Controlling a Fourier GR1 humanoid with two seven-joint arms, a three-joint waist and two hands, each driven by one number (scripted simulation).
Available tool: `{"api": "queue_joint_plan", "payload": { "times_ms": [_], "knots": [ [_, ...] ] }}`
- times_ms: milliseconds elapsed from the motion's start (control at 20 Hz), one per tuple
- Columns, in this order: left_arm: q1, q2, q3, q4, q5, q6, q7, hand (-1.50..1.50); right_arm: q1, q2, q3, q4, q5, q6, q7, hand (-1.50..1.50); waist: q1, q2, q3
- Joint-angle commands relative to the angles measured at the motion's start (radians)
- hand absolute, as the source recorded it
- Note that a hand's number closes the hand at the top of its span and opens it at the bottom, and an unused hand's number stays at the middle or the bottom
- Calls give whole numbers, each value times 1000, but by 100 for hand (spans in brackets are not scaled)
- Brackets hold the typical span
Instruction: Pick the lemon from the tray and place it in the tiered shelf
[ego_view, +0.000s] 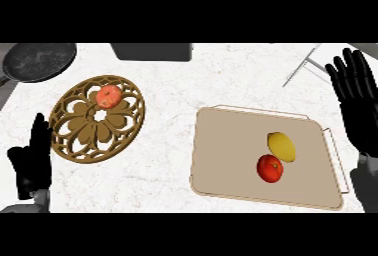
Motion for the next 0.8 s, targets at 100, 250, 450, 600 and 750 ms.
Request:
{"api": "queue_joint_plan", "payload": {
  "times_ms": [100,250,450,600,750],
  "knots": [
    [-74,-23,-118,-66,-34,-94,8,0,-70,-98,-29,120,-43,101,123,-150,-1,2,26],
    [-169,4,-202,-68,-54,-217,-17,0,-69,-151,-1,257,-47,208,157,-150,-5,15,27],
    [-141,-31,-194,-78,-22,-201,-9,0,29,-251,-32,278,217,-21,100,150,-43,34,14],
    [-162,-45,-253,-92,-34,-243,17,0,39,-78,-87,440,253,-241,-51,-150,5,17,30],
    [-171,-46,-255,-69,-35,-266,27,0,-15,-18,-197,605,140,-204,-252,-150,9,10,29]
  ]
}}
